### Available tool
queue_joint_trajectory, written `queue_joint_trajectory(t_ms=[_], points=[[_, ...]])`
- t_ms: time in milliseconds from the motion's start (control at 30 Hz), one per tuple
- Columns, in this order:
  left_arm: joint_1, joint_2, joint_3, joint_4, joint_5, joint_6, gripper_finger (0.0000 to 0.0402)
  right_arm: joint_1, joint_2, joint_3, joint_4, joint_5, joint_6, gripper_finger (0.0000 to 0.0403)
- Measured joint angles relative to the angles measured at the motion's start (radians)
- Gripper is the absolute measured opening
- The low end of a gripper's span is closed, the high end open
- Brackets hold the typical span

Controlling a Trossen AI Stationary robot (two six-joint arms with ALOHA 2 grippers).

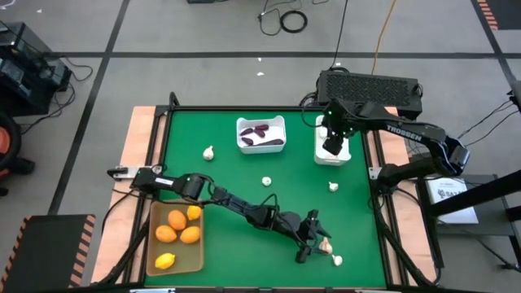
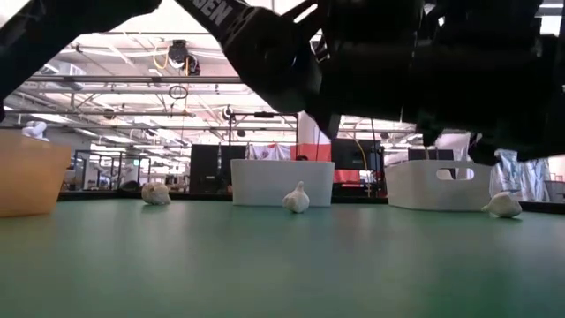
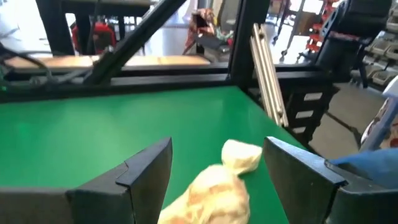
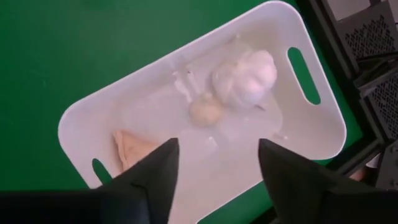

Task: Sort produce into baskets
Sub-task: Put the white garlic into the right white bin

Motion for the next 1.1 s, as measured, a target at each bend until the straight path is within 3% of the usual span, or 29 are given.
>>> queue_joint_trajectory(t_ms=[333, 867, 1100], points=[[-0.004, -0.003, 0.001, -0.012, 0.002, -0.002, 0.0261, 0.0, 0.0, 0.0, -0.028, 0.0, -0.001, 0.0268], [0.003, 0.034, 0.002, -0.016, -0.03, 0.027, 0.0261, 0.002, 0.0, 0.0, -0.024, 0.001, -0.001, 0.0272], [0.013, 0.076, 0.019, 0.026, 0.043, -0.027, 0.0261, 0.002, 0.0, 0.0, -0.023, 0.001, -0.005, 0.0272]])
